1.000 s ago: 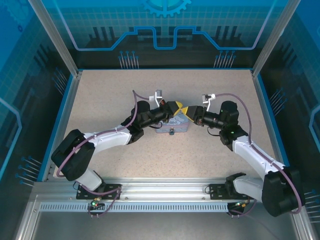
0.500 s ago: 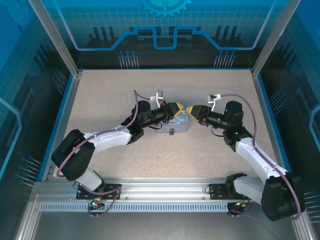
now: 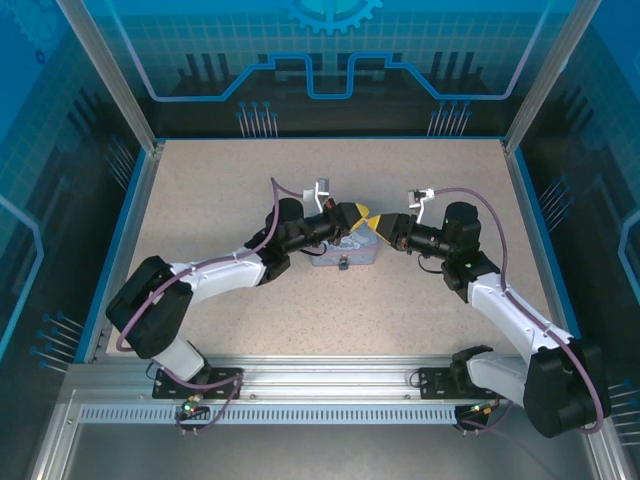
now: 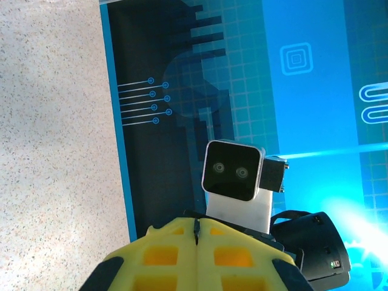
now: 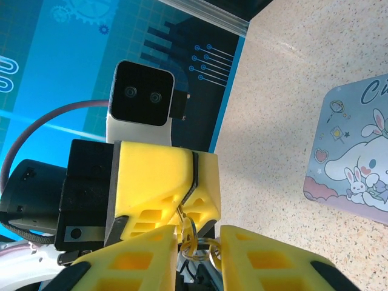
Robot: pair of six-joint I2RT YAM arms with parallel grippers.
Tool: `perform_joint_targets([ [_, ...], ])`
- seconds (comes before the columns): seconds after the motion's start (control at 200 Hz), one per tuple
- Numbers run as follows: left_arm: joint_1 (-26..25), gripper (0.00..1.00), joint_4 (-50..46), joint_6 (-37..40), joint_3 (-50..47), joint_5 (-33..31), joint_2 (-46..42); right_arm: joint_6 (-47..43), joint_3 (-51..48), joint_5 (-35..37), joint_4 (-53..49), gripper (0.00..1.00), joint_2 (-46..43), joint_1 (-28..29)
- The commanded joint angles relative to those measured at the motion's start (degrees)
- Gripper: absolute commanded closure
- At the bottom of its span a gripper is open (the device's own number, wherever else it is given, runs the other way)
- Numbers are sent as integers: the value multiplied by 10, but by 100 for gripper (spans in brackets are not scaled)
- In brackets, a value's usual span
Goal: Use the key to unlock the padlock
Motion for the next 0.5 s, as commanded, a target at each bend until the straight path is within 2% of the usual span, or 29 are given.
perform_joint_targets([
  [0.0, 4, 100, 7, 10, 20, 17, 6, -7, 12, -4, 4, 75, -3, 6],
  [0.26, 3, 100, 16, 13, 12, 20, 8, 14, 18, -4, 22, 71, 4, 5],
  [0.495, 3, 100, 25, 13, 5, 15, 8, 32, 15, -6, 42, 78, 11, 5],
])
